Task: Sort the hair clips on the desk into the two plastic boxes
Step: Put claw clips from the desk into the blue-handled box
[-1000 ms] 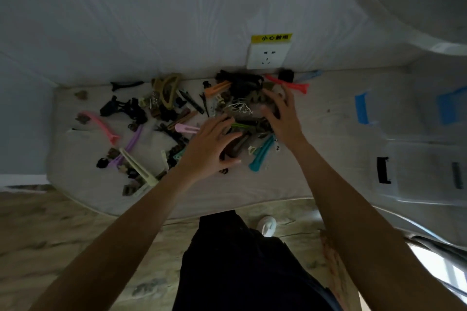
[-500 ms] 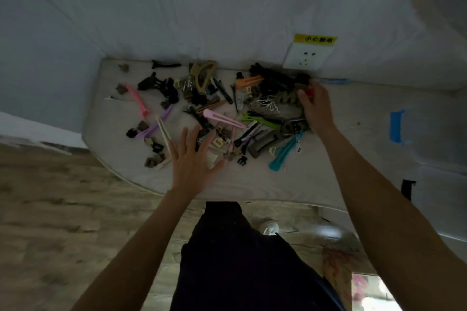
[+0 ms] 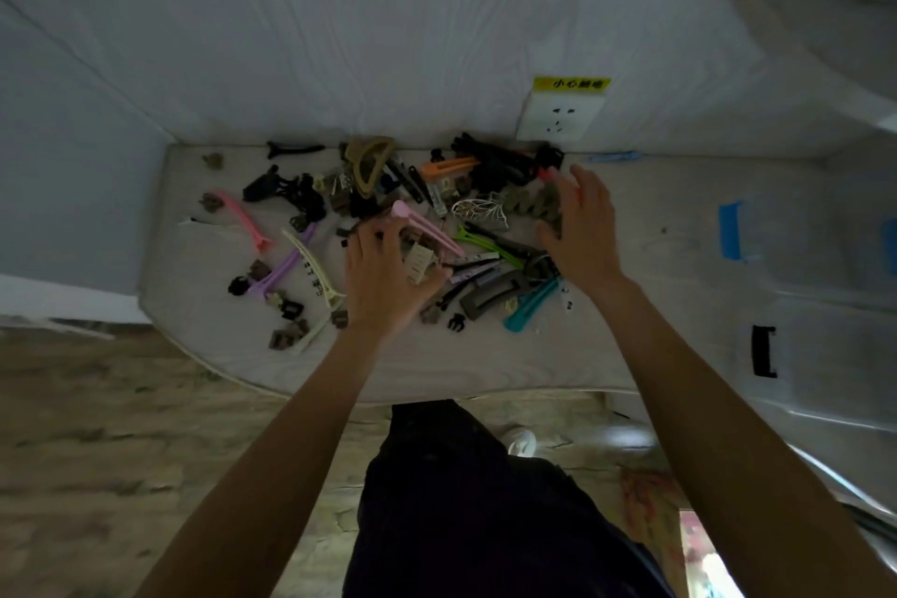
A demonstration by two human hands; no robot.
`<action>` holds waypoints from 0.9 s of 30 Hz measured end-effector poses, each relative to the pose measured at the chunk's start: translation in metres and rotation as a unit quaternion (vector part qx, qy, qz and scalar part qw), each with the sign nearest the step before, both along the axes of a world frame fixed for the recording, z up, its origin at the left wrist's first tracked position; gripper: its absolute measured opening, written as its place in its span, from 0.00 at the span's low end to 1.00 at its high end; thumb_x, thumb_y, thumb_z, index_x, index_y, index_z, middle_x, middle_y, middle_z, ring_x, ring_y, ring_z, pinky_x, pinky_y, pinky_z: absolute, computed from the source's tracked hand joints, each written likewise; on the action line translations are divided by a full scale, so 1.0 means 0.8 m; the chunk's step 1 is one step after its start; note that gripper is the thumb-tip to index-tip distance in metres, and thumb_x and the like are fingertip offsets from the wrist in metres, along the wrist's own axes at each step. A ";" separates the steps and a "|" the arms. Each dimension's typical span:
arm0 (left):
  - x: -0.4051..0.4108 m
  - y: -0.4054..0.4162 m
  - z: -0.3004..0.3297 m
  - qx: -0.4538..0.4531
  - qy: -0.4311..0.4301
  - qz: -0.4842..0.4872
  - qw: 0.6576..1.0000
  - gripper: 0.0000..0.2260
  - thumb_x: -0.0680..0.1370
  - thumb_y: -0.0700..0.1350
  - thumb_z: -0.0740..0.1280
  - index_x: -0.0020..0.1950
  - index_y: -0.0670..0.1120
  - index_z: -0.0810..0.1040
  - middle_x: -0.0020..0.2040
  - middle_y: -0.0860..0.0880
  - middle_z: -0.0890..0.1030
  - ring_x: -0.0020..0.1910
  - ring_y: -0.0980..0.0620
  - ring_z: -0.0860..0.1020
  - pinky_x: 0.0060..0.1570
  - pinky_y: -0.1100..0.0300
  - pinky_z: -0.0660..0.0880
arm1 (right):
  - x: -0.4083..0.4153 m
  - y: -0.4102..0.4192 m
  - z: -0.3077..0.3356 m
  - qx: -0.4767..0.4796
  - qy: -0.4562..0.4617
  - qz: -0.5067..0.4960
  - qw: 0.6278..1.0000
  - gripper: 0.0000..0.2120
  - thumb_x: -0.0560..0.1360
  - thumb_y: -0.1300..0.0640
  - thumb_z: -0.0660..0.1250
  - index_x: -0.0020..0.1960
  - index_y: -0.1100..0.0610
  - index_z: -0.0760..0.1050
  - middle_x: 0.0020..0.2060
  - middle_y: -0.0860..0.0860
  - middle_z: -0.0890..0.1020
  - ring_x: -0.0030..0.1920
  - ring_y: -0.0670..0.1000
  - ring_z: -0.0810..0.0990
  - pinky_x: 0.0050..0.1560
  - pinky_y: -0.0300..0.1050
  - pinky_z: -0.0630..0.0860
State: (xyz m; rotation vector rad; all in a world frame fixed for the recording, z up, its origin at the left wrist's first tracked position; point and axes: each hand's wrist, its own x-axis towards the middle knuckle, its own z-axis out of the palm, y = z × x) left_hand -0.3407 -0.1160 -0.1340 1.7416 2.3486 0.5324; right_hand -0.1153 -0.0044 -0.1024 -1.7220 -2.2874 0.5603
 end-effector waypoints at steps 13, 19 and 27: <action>-0.035 -0.016 0.066 0.009 -0.304 0.037 0.952 0.14 0.76 0.50 0.66 0.60 0.49 0.73 0.48 0.56 0.81 0.45 0.58 0.80 0.37 0.74 0.72 | -0.006 0.006 0.053 -0.199 0.319 -0.140 0.916 0.17 0.72 0.59 0.71 0.55 0.59 0.67 0.46 0.50 0.78 0.34 0.42 0.81 0.31 0.31 0.76; 0.067 0.071 0.115 -0.038 -0.568 -0.066 0.819 0.27 0.75 0.39 0.67 0.69 0.55 0.61 0.50 0.59 0.80 0.48 0.62 0.80 0.44 0.61 0.80 | 0.068 -0.041 0.086 -0.260 0.501 -0.251 0.787 0.15 0.73 0.53 0.69 0.54 0.55 0.66 0.46 0.51 0.81 0.41 0.49 0.83 0.40 0.43 0.80; 0.329 0.169 0.151 -0.071 -0.402 -0.232 0.883 0.27 0.72 0.53 0.70 0.69 0.58 0.65 0.43 0.50 0.79 0.43 0.52 0.80 0.47 0.55 0.77 | 0.276 -0.027 0.118 -0.030 0.280 -0.368 0.886 0.21 0.72 0.43 0.67 0.59 0.50 0.64 0.48 0.53 0.80 0.46 0.52 0.79 0.46 0.47 0.74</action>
